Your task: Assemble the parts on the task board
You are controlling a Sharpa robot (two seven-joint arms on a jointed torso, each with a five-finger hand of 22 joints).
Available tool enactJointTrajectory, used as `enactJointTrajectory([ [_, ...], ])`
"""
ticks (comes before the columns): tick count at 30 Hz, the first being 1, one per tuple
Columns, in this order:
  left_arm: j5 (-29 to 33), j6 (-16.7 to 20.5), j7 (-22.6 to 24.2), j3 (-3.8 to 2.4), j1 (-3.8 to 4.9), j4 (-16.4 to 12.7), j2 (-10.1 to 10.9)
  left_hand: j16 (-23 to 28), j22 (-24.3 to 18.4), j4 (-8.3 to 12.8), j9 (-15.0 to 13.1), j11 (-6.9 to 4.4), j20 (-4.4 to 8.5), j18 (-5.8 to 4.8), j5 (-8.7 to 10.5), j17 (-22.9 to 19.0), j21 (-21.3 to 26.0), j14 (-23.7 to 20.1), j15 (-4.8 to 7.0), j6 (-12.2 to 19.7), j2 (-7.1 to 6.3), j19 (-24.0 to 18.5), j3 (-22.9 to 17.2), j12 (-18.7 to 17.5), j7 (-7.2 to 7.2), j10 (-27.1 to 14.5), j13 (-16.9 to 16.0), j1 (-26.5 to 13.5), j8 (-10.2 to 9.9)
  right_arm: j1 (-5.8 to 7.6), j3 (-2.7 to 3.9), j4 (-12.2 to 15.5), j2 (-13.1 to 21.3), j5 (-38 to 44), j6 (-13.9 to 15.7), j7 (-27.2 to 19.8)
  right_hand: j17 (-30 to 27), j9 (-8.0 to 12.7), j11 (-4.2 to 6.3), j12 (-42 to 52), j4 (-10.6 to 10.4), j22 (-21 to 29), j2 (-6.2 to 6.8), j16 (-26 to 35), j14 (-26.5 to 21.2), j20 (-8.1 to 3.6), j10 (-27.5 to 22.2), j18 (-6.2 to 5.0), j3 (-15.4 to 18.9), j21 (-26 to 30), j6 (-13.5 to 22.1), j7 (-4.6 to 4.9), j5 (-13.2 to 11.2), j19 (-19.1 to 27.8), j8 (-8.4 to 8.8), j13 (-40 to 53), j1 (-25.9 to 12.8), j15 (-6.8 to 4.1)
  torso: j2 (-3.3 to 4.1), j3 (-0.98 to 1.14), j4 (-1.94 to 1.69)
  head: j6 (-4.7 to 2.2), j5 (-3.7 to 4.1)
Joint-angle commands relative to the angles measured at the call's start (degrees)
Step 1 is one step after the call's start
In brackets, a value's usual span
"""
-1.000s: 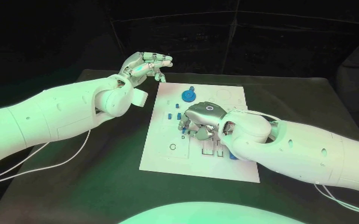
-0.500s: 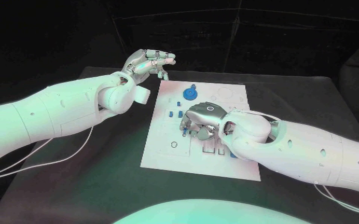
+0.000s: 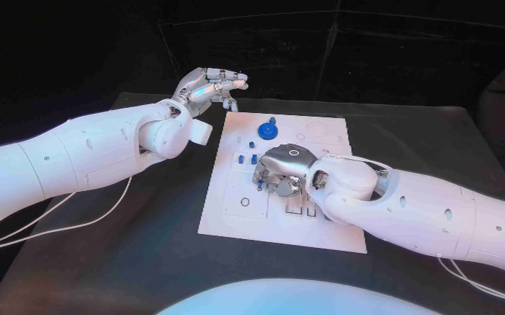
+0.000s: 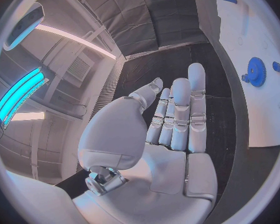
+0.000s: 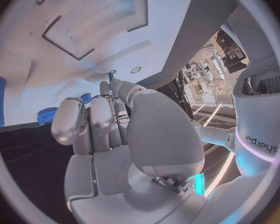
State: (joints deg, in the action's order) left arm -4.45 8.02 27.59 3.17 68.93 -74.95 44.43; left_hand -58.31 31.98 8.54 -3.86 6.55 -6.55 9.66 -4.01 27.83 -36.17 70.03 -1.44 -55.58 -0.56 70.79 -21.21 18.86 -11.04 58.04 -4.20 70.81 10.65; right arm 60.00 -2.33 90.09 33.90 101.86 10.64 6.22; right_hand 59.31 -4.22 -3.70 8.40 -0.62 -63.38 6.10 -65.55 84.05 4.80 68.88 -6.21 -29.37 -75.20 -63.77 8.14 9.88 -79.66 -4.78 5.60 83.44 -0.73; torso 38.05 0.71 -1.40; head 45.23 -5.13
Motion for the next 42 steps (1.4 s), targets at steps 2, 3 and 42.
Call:
enactJointTrajectory([
  [2, 0.18, -0.85, 0.41, -0.02, 0.09, 0.03, -0.06, 0.00, -0.05, 0.25, -0.03, 0.10, -0.37, 0.76, -0.28, -0.05, 0.29, -0.54, 0.00, 0.44, -0.09, -0.06, 0.00, 0.13, 0.10, -0.40, 0.04, 0.42, 0.14, -0.16, -0.05, -0.20, -0.22, 0.62, -1.29, -0.20, -0.03, -0.04, -0.54, -0.29, 0.12, -0.08, 0.04, -0.38, 1.46, 0.25, -0.01, 1.07, -0.31, -0.33, 0.11, 0.39, 0.25, -0.20, 0.06, -0.10, -0.51, -0.13, 0.01, -0.01, -0.03, 0.11, -0.07],
  [3, 0.18, -0.84, 0.41, -0.02, 0.09, 0.03, -0.05, 0.00, -0.05, 0.25, -0.03, 0.10, -0.37, 0.76, -0.28, -0.05, 0.29, -0.54, 0.00, 0.44, -0.09, -0.06, 0.00, 0.13, 0.10, -0.40, 0.04, 0.42, 0.14, -0.20, -0.05, -0.21, -0.25, 0.63, -1.35, -0.25, -0.03, -0.04, -0.54, -0.29, 0.12, -0.08, 0.04, -0.38, 1.46, 0.25, -0.01, 1.07, -0.31, -0.33, 0.11, 0.39, 0.25, -0.20, 0.06, -0.10, -0.51, -0.13, -0.01, -0.01, -0.01, 0.15, -0.10],
  [42, 0.18, -1.30, -0.09, -0.02, 0.09, 0.31, 0.02, -0.03, -0.10, 0.28, -0.04, 0.10, -0.38, 0.77, -0.27, -0.11, 0.35, -0.59, -0.01, 0.46, -0.05, -0.06, 0.04, 0.29, 0.10, -0.47, 0.02, 0.47, 0.23, -0.50, -0.15, 0.67, 0.55, 0.90, -0.32, -0.78, 0.03, -0.05, -0.53, -0.32, 0.28, -0.09, 0.04, -0.50, 1.46, 0.28, 0.01, 1.06, -0.39, -0.35, 0.05, 0.37, 0.44, -0.16, 0.08, -0.11, -0.67, -0.11, -0.01, -0.05, -0.02, 0.46, -0.20],
])
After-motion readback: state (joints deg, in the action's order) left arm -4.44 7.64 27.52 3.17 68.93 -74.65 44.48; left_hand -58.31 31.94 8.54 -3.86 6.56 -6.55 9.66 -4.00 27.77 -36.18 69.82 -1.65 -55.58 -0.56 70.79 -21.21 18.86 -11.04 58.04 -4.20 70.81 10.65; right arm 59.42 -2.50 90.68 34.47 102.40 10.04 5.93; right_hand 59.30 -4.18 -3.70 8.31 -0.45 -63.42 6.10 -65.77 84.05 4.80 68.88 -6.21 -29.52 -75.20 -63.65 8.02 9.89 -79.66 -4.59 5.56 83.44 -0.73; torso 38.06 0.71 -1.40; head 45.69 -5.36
